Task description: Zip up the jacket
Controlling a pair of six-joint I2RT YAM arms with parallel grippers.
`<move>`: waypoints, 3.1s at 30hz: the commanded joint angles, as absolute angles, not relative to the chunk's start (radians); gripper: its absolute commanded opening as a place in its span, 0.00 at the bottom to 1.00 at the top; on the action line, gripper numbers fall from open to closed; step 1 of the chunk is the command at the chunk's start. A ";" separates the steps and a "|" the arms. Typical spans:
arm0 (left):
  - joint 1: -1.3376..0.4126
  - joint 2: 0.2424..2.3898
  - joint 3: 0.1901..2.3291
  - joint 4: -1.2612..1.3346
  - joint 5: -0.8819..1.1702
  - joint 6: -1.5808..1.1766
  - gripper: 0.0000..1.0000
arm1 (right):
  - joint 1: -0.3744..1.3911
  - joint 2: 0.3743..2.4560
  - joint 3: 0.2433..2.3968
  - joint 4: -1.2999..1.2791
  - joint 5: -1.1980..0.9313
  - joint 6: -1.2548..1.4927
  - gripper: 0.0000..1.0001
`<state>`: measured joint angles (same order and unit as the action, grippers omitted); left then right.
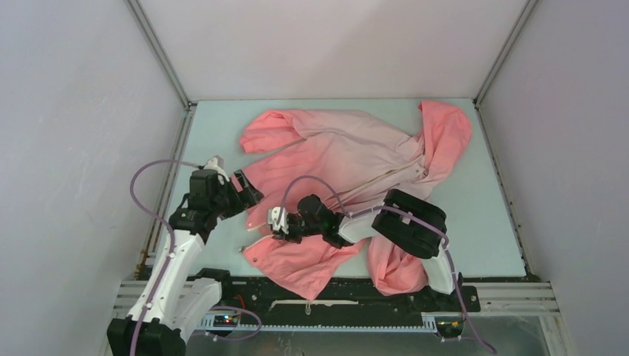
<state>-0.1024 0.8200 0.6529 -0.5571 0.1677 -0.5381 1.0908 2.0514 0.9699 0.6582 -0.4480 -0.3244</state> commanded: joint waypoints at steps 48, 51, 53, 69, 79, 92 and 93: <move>-0.471 1.055 0.763 -0.726 0.380 -0.439 0.63 | 0.817 1.951 1.072 0.227 -1.175 -0.222 0.00; -0.475 1.084 0.769 -0.722 0.393 -0.418 0.63 | 0.817 1.951 1.072 0.226 -1.180 -0.221 0.00; -0.478 1.104 0.775 -0.723 0.406 -0.404 0.63 | 0.815 1.951 1.071 0.227 -1.178 -0.220 0.00; -0.491 1.153 0.779 -0.685 0.458 -0.363 0.00 | 0.818 1.908 0.948 0.550 -0.959 0.023 0.48; -0.491 1.124 0.735 -0.570 0.596 -0.392 0.00 | 0.850 1.575 0.677 0.499 -0.381 0.327 0.99; -0.490 1.107 0.691 -0.425 0.731 -0.401 0.00 | 1.256 1.428 0.414 0.956 0.255 0.704 0.97; -0.490 1.097 0.684 -0.416 0.737 -0.398 0.00 | 1.262 1.448 0.406 1.012 0.241 0.703 0.96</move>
<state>-0.4843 1.1488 0.7143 -0.4973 0.6727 -0.4007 1.2366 1.4147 0.4217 0.7208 0.1040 0.6052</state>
